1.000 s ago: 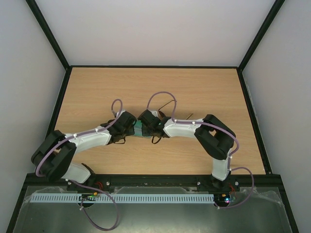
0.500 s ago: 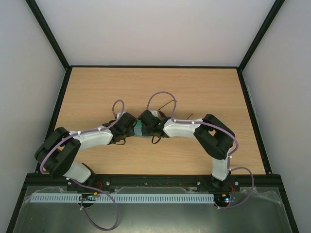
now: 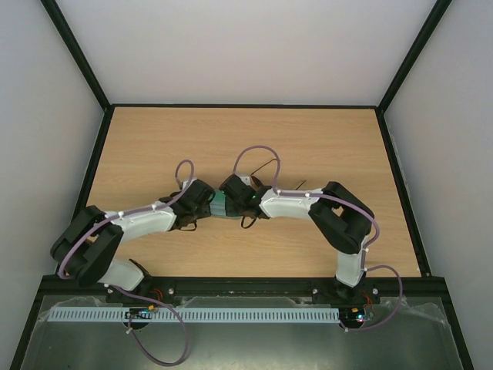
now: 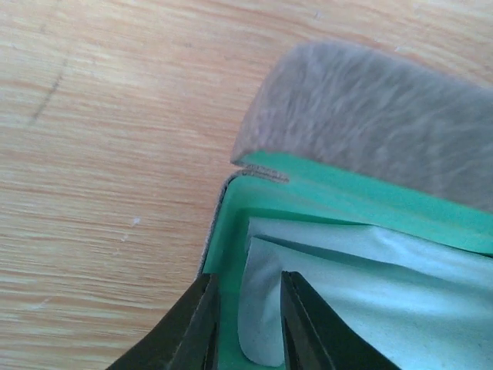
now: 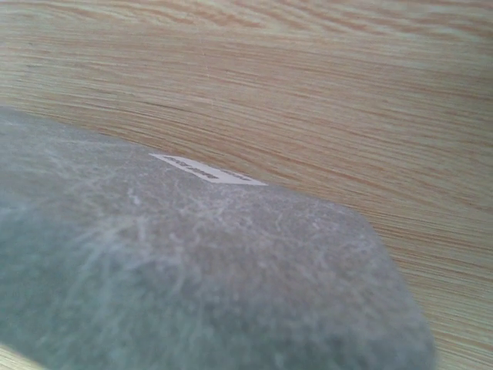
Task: Organize the sunglasses
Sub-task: Place the glasses cleaning cloth in the sunglasses case.
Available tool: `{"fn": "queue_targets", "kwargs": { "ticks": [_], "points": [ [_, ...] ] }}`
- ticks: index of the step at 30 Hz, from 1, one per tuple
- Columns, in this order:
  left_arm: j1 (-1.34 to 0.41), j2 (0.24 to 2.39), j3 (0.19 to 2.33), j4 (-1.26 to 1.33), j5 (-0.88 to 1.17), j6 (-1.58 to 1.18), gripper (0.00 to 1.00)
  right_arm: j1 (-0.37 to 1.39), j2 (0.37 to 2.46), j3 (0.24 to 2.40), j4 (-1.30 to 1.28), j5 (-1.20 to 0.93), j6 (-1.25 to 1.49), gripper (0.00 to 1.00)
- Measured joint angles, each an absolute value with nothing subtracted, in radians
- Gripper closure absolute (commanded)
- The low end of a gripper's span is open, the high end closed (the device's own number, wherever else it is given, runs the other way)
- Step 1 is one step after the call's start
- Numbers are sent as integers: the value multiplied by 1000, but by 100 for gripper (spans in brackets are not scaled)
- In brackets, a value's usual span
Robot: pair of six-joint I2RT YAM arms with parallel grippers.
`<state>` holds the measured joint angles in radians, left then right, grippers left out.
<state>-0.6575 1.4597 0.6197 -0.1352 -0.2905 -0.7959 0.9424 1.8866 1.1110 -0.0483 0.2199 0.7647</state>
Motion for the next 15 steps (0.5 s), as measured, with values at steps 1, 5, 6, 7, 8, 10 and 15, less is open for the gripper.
{"fn": "queue_targets", "kwargs": {
  "ticks": [1,5,6,7,8,10,15],
  "points": [
    [-657,1444,620,-141,-292,-797,72,942,1881,1110,-49,220,765,71],
    [-656,1386,620,-161,-296,-797,70,942,1844,1103,-53,220,760,66],
    [-656,1374,620,-167,-297,-796,70,942,1831,1099,-54,219,759,66],
    [-656,1361,620,-174,-297,-796,70,942,1813,1093,-55,218,758,65],
    [-656,1353,620,-179,-297,-796,69,942,1794,1085,-55,216,759,63],
    [-656,1339,622,-190,-299,-796,67,942,1750,1069,-57,209,759,58],
    [-656,1294,622,-223,-300,-794,61,937,1573,963,-75,216,760,44]
  ]
}}
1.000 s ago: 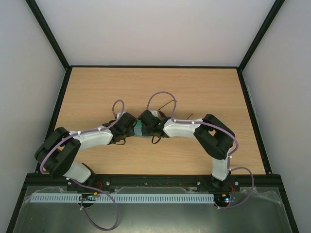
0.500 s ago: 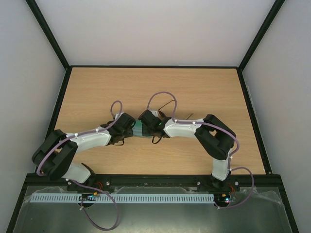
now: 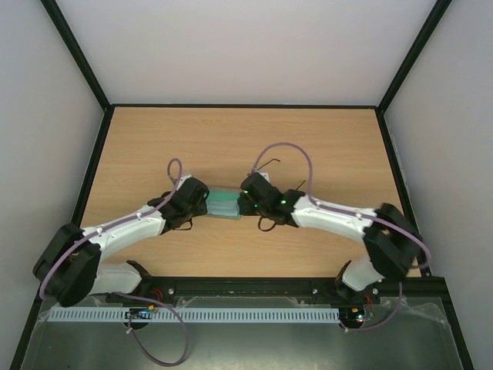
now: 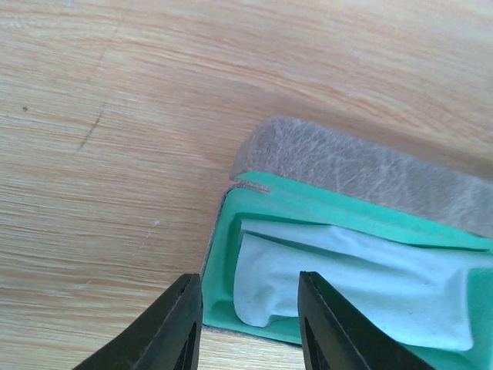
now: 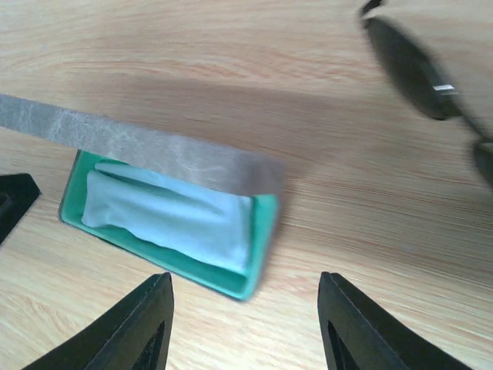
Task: Organize the sunglasses
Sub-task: Place the glasses cleaning cloth in the sunglasses case, then pick up the sunglasses from the center of the board.
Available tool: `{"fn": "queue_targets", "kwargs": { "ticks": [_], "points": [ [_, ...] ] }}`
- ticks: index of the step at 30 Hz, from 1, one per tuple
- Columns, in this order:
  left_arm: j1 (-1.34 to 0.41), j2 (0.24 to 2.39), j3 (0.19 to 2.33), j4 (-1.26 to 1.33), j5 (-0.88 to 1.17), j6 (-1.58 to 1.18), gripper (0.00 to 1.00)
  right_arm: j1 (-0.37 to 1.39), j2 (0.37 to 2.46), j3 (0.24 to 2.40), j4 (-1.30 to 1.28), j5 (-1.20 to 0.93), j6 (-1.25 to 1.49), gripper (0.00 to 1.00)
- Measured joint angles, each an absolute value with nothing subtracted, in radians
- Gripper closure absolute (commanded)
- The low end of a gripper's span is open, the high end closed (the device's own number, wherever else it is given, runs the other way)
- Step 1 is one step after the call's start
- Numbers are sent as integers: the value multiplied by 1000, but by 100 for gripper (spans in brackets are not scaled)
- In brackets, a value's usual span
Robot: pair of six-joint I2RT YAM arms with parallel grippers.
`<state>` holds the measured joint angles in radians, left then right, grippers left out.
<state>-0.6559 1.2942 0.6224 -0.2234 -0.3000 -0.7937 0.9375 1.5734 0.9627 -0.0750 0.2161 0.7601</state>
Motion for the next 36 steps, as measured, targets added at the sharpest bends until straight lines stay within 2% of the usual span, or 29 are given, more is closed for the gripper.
{"fn": "queue_targets", "kwargs": {
  "ticks": [4,7,13,14,23,25,28,31,33,36],
  "points": [
    [-656,1256,639,-246,-303,-791,56,865,1384,861,-112,208,759,31],
    [-656,1246,658,-253,-303,-785,49,737,1277,805,-136,209,754,26],
    [-656,1243,673,-262,-295,-772,20,538,1269,757,-159,174,725,21],
    [-656,1242,675,-262,-294,-769,18,513,1293,756,-158,158,718,21],
    [-656,1206,707,-284,-291,-750,17,379,1436,762,-131,89,700,21],
    [-656,1201,714,-286,-292,-747,17,370,1475,781,-128,79,698,22],
    [-656,1196,719,-292,-292,-744,18,366,1531,819,-122,70,695,31],
    [-656,1190,719,-305,-292,-742,19,366,1571,852,-109,68,691,48],
    [-656,1187,719,-309,-292,-740,19,365,1591,869,-104,68,683,55],
    [-656,1184,719,-311,-292,-739,20,363,1618,886,-98,70,681,56]
  ]
}}
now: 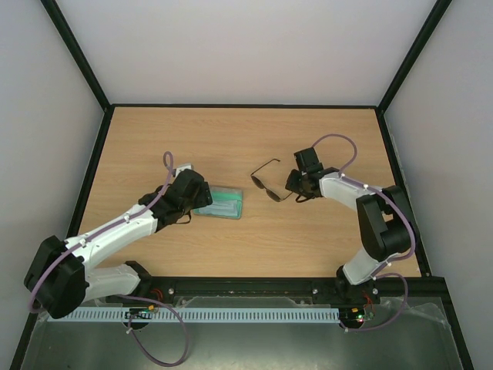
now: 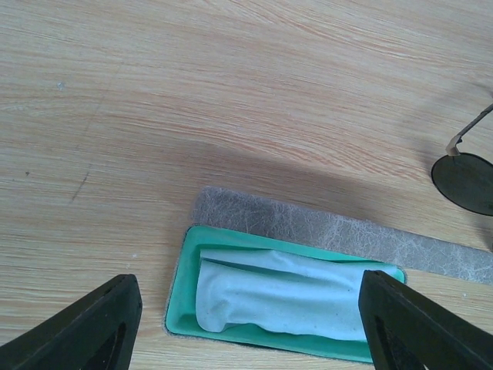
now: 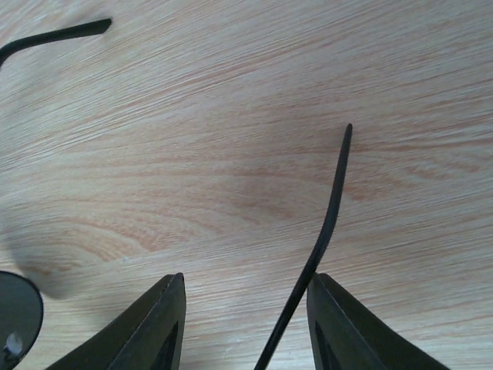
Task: Organize the sunglasses
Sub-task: Pick up the sunglasses from the center of the board, then fold the sunglasses.
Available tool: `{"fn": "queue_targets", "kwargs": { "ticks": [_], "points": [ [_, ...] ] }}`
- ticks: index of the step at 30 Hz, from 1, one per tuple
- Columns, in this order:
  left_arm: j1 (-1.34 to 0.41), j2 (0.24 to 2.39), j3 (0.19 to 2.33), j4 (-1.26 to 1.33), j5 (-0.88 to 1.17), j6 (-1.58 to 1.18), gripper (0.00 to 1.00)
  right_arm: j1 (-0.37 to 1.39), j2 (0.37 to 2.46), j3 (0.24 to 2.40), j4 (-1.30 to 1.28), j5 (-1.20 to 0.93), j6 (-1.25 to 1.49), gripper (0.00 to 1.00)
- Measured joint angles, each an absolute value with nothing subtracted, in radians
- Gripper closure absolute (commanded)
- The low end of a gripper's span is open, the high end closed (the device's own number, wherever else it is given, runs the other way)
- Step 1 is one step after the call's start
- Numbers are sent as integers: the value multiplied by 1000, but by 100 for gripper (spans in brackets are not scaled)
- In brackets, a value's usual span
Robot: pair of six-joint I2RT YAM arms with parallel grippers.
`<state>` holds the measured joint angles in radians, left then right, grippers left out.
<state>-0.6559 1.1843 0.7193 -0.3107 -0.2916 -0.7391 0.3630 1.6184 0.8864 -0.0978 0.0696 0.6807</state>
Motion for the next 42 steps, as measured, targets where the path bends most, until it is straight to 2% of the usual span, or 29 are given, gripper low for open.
{"fn": "queue_targets", "kwargs": {
  "ticks": [3,10,12,20,28,33,42],
  "points": [
    [-656,1184,719,-313,-292,-739,22,361,1637,890,-95,73,678,62],
    [-656,1184,719,-313,-288,-736,23,361,1676,891,-89,83,667,94],
    [-656,1184,719,-313,-287,-736,24,361,1675,892,-85,91,662,98],
    [-656,1184,744,-316,-250,-725,36,361,1600,888,-84,109,653,99],
    [-675,1155,845,-344,-190,-707,38,383,1316,810,-91,88,607,99],
    [-680,1141,944,-363,-157,-691,39,501,1195,753,-130,96,583,99],
    [-701,1220,1016,-356,-86,-657,53,709,1085,724,-179,103,566,99]
  ]
}}
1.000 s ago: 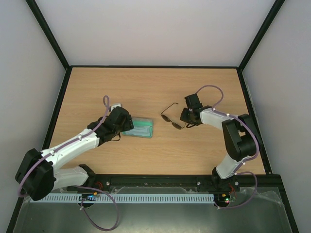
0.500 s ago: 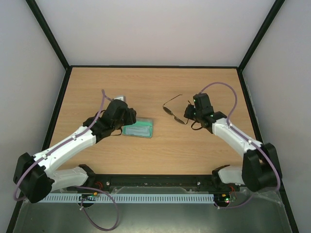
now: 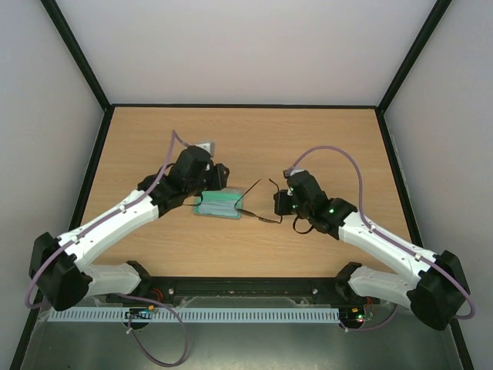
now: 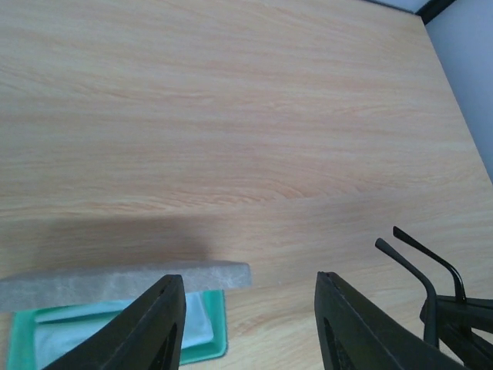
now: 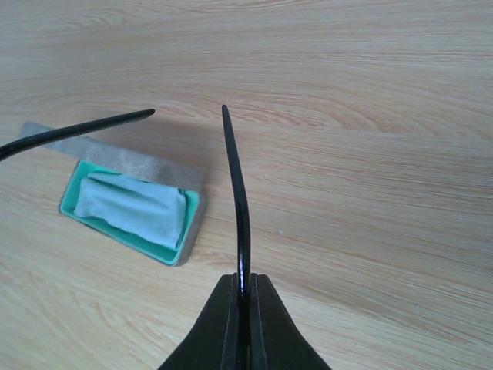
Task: Organize the sunglasses
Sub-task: Fold the sunglasses.
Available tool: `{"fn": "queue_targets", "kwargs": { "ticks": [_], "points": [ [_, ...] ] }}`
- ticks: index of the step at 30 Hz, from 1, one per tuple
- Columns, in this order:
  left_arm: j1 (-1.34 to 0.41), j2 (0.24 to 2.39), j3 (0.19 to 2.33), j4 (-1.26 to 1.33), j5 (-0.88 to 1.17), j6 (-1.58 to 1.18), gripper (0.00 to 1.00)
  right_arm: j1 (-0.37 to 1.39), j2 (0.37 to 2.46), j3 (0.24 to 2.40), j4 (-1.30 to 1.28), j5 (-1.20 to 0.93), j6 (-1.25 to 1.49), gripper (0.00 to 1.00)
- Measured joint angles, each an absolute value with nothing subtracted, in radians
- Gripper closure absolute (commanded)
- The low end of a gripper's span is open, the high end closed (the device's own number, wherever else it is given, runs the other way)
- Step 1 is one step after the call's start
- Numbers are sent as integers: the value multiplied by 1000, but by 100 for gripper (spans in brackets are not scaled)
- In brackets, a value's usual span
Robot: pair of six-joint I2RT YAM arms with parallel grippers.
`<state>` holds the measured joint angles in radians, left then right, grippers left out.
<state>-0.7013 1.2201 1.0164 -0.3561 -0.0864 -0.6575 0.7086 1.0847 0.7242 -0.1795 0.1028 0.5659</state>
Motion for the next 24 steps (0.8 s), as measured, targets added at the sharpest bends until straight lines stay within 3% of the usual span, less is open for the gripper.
{"fn": "queue_targets", "kwargs": {
  "ticks": [7,24],
  "points": [
    [-799,1317,1021,-350,-75,-657,59,768,1074,724,-184,115,561,99],
    [-955,1418,1065,-316,-56,-662,61,773,1143,749,-198,168,560,99]
  ]
}}
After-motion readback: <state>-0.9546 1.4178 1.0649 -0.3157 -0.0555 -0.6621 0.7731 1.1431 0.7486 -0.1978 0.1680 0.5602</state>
